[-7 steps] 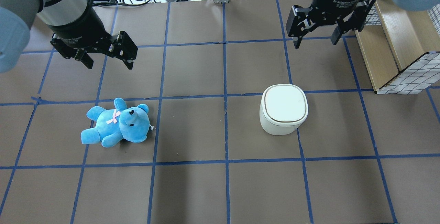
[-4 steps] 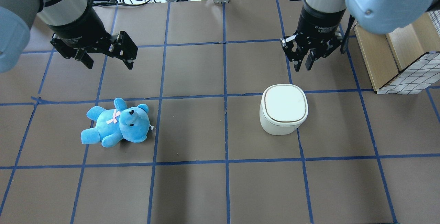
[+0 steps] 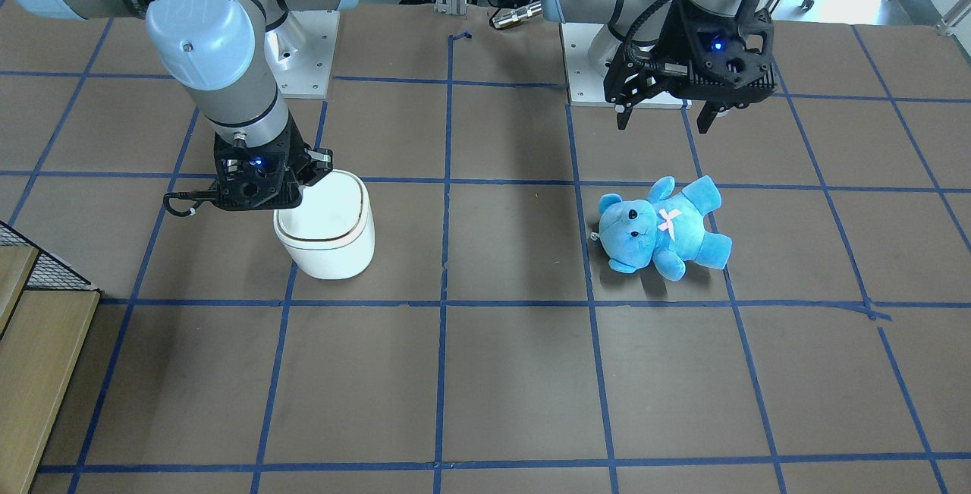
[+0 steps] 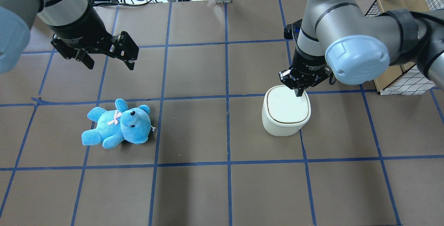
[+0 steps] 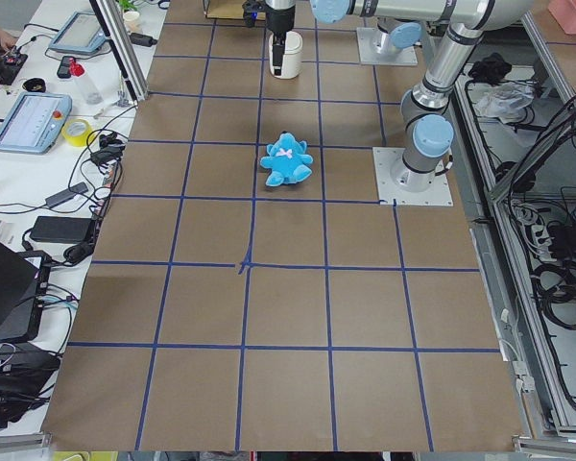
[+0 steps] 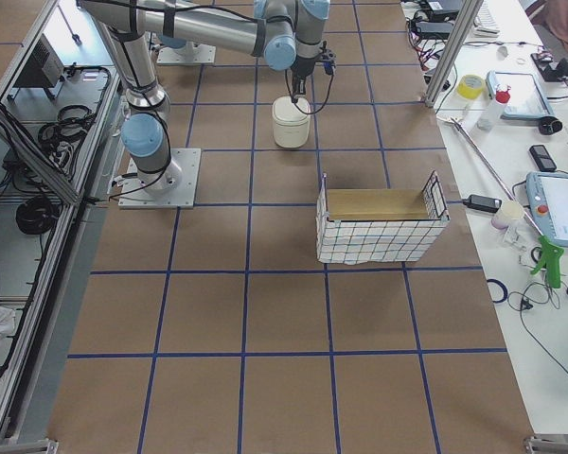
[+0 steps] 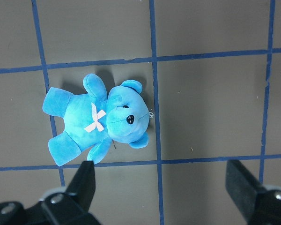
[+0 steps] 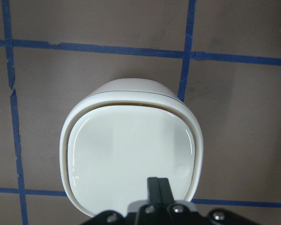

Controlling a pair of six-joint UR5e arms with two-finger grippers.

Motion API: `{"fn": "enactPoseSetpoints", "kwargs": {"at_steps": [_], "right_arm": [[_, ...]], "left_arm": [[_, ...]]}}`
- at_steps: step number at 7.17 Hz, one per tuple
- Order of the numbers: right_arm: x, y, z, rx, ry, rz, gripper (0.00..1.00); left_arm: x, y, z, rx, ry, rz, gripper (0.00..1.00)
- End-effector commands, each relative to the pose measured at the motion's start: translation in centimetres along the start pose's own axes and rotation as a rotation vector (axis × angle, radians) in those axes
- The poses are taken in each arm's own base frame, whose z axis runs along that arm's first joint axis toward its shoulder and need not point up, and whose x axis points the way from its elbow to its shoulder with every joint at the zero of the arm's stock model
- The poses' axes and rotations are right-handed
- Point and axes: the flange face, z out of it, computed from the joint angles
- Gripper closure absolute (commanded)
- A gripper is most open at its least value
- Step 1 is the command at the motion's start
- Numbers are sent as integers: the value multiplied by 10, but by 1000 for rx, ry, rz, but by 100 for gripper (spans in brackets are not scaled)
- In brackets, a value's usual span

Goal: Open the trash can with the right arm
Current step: 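Lower the right gripper onto the white trash can lid, then press the lid's near edge with the right gripper to flip it open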

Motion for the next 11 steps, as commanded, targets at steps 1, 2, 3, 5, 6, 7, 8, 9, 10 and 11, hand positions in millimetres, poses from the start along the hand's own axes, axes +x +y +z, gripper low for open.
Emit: {"fn": "enactPoseSetpoints", "kwargs": {"at_steps": [1,2,3,5,6,7,8,9,10,11], "right_arm": [[0,6,23,-18,-3,3,100],[-1,8,38,-32,-5,3,100],[0,9,44,-40,-3,3,100],[0,8,48,-51,0,1,100],[0,7,35,-23,3,6,89],[0,9,10,30,3,6,1],[1,10,-34,100,0,6,0],[3,6,-72,141,14,8,0],[3,6,-113,138,14,8,0],[3,11,-156,143,15,8,0]], "left_arm": [[0,0,0,0,0,0,0],[0,0,0,0,0,-1,0],[0,0,0,0,0,-1,0],[0,0,0,0,0,0,0],[0,0,0,0,0,-1,0],[0,0,0,0,0,0,0],[0,0,0,0,0,-1,0],[0,0,0,0,0,-1,0],[0,0,0,0,0,-1,0],[1,0,0,0,0,2,0]]}}
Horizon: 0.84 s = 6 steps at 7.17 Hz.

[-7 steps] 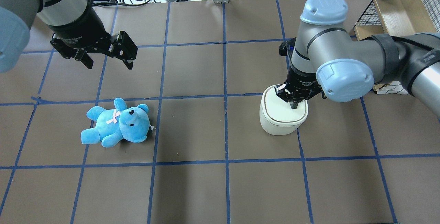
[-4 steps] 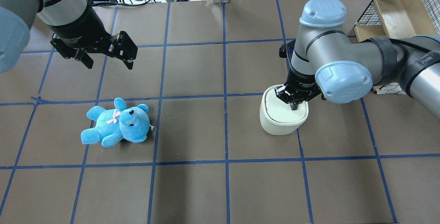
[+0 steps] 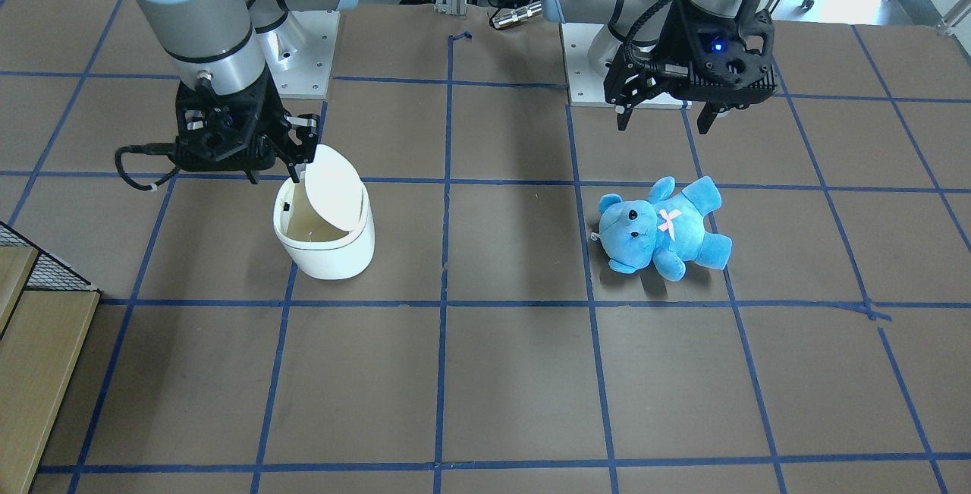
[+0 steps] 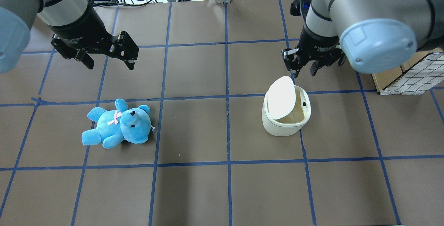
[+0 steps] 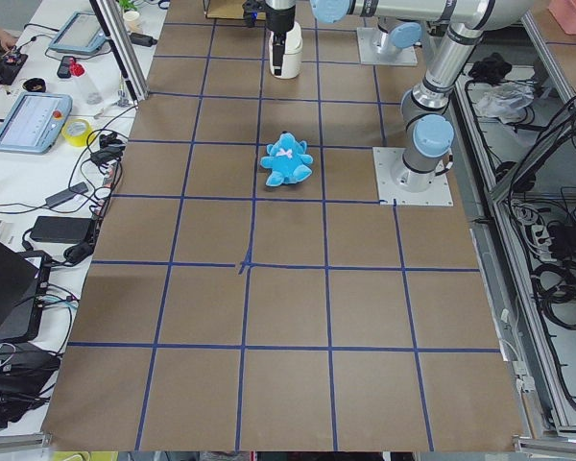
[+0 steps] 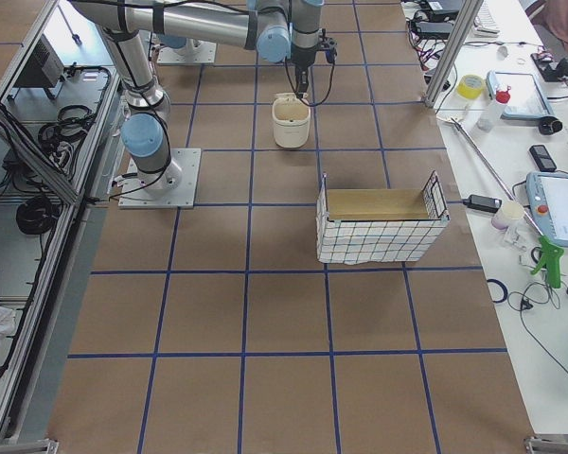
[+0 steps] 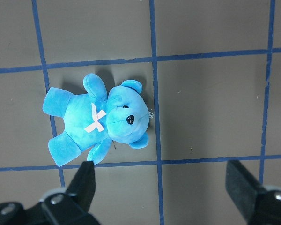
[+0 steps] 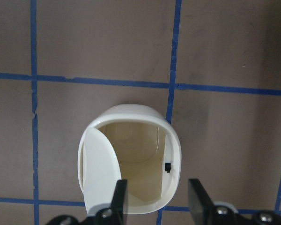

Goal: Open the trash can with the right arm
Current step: 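Raise the right gripper away from the opened trash can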

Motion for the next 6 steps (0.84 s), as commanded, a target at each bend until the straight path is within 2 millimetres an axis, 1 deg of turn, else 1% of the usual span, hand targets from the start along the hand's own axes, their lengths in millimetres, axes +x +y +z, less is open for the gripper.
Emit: {"fn": "enactPoseSetpoints", "kwargs": {"at_steps": [1,2,4,6], "right_arm": [[2,-1,-83,19,4,0,0],[3,-5,-88,27,10,2,0],[9,-9,-89,35,0,7,0],[8,-8,-90,37,1,7,0]], "left_arm": [[0,0,0,0,0,1,0],[0,0,0,0,0,1,0],[0,0,0,0,0,1,0],[0,0,0,0,0,1,0]]}}
